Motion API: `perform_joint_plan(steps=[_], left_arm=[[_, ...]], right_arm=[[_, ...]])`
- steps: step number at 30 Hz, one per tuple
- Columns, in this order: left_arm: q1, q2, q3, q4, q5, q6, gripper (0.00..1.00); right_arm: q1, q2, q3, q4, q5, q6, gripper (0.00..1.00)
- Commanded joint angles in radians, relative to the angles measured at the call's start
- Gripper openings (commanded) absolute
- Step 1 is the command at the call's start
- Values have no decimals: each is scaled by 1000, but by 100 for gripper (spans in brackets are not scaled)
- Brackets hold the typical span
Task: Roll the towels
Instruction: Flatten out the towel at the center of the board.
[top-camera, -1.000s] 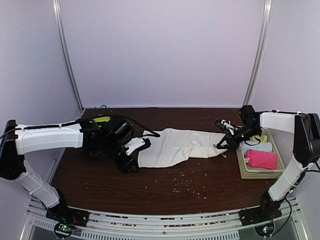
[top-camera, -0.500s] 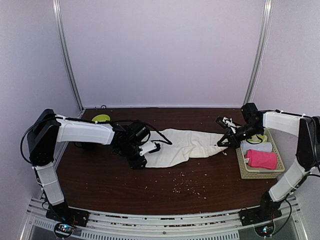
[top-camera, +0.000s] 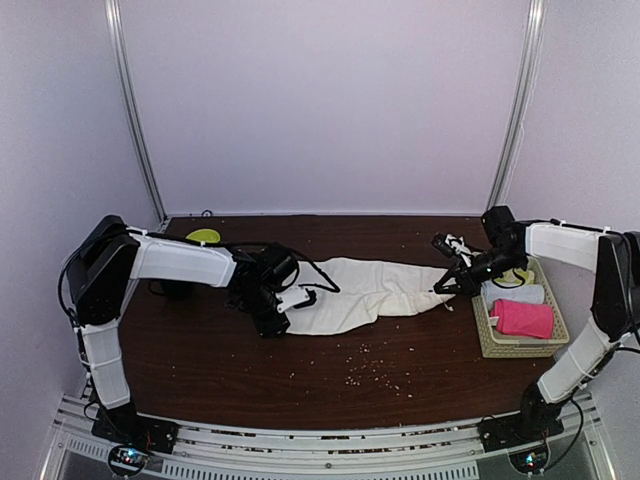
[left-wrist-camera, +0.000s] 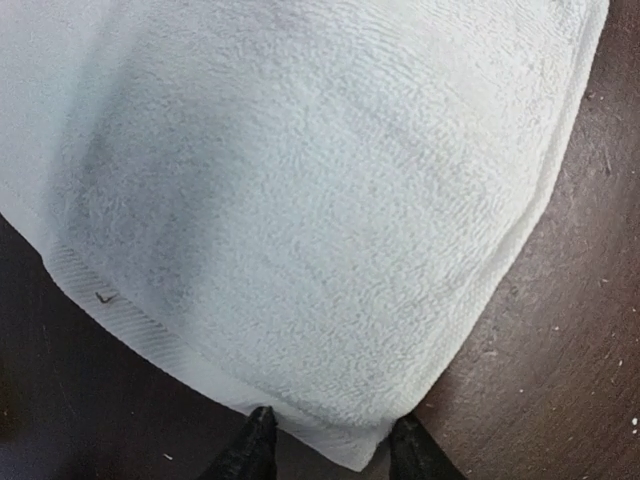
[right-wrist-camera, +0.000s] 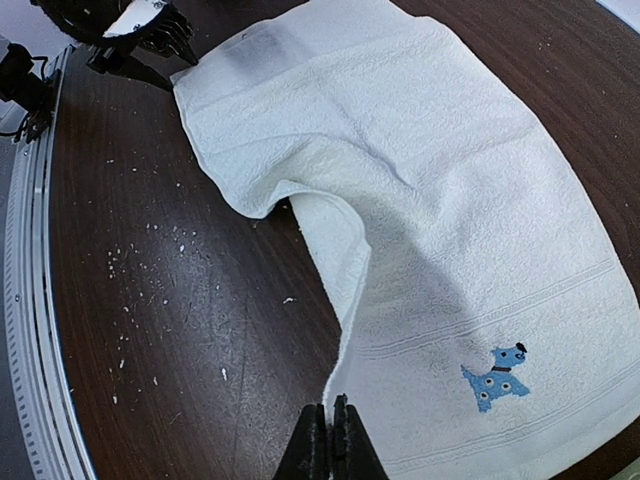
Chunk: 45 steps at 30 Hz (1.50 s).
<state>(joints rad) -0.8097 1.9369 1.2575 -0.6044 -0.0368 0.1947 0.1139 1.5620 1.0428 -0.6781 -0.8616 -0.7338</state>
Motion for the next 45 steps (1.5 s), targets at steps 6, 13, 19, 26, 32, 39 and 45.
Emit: perform_joint_plan(steps=[6,13,19,26,32,39,45], left_arm=[[14,20,18,-77,-51,-33,12],[42,-192,156,-240,-163,-133,0],[61,-295,272,-400,-262,-211,0],[61,-467,325,-455,-244,-266,0],[59,-624,276,-500,-155,-305,0],[57,-755,224,-479,-25,-350,0],[58,-733,121,-456,-54,-390,0]], right_arm=[[-2,16,50,17,-5,73,0],[-46,-26,225,33,-47,236,0],[-52,-182,261,164,-43,398,0],[-53,-370,236,193,-72,481,0],[-53,-536,103,138,-165,440,0],[-48,-690,-32,25,-283,360,0],[-47,-680,-111,60,-250,402,0]])
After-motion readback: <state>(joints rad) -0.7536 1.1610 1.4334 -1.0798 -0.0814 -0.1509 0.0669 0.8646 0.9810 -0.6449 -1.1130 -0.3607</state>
